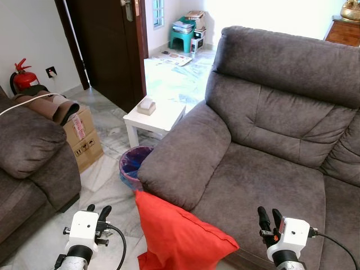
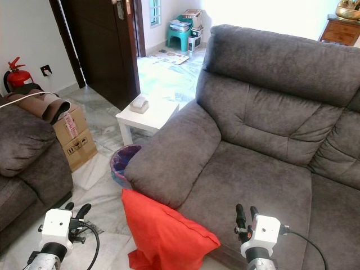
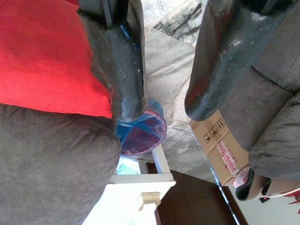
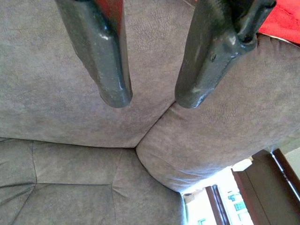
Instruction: Move the pillow to the sofa from floor
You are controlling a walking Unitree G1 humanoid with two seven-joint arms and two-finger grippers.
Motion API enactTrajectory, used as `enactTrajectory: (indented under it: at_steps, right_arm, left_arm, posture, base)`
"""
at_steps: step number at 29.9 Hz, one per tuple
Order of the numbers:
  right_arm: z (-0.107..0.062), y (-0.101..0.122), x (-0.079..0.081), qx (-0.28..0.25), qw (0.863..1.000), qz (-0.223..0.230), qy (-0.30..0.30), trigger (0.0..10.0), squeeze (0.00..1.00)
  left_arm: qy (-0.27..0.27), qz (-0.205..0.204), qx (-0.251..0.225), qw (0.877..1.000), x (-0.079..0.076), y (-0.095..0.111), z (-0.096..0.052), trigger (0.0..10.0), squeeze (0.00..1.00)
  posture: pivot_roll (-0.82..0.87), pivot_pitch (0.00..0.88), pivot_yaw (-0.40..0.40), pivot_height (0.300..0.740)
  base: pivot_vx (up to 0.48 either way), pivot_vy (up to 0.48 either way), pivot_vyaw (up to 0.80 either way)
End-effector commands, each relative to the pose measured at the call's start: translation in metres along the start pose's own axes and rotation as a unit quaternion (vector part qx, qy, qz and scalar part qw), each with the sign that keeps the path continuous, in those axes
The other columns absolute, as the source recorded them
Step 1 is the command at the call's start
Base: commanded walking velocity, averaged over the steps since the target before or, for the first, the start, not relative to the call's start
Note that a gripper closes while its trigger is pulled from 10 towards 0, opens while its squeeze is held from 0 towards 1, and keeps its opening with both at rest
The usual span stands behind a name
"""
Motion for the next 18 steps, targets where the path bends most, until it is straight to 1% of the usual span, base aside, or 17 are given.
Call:
enactTrajectory:
  at_steps: [1,4,6,9,14,18]
  right_arm:
    - [0.002,0.003,0.0,-0.002,1.0,-0.004,0.005,10.0,0.0]
    - [0.002,0.003,0.001,0.0,1.0,-0.003,0.005,10.0,0.0]
    - [0.002,0.005,0.001,-0.011,1.0,0.005,0.005,10.0,0.0]
    - [0.001,0.005,0.002,-0.016,1.0,0.003,0.012,10.0,0.0]
    - [0.0,0.005,-0.007,-0.012,1.0,-0.002,0.004,10.0,0.0]
    - [0.002,0.002,-0.009,0.004,1.0,-0.004,0.004,10.0,0.0]
  left_arm:
    - [0.002,-0.002,0.007,1.0,0.0,-0.003,-0.002,10.0,0.0]
    - [0.002,-0.003,0.007,1.0,-0.001,-0.003,-0.002,10.0,0.0]
    - [0.001,-0.004,0.007,1.0,-0.002,-0.004,-0.003,10.0,0.0]
    - [0.0,-0.004,0.008,1.0,-0.002,-0.004,-0.003,10.0,0.0]
    - [0.0,-0.004,0.009,1.0,-0.003,-0.005,-0.004,10.0,0.0]
    - [-0.007,-0.002,0.009,1.0,-0.007,-0.005,-0.004,10.0,0.0]
  posture:
    - [-0.01,0.074,0.004,0.715]
    - [-0.01,0.067,0.003,0.71]
    - [-0.01,0.065,0.002,0.71]
    - [-0.01,0.063,0.001,0.71]
    - [-0.01,0.059,-0.002,0.71]
    - [-0.01,0.058,-0.001,0.705]
  base:
    - [0.0,0.0,0.0]
    - [0.0,0.0,0.0]
    - [0.0,0.0,0.0]
    - [0.0,0.0,0.0]
    - [0.0,0.0,0.0]
    - [0.0,0.0,0.0]
Point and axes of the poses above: a point about 5 cm out from each wrist's last joint towards the gripper, its own z axis pointing out of the wrist towards the gripper, its own y axis along the axis of the wrist's last joint, x = y × z, the point moved 3 cm from there along z, pointing out of the wrist towards the gripper, and after that the axes turned 15 degrees about -z, right-handed, at the moved point
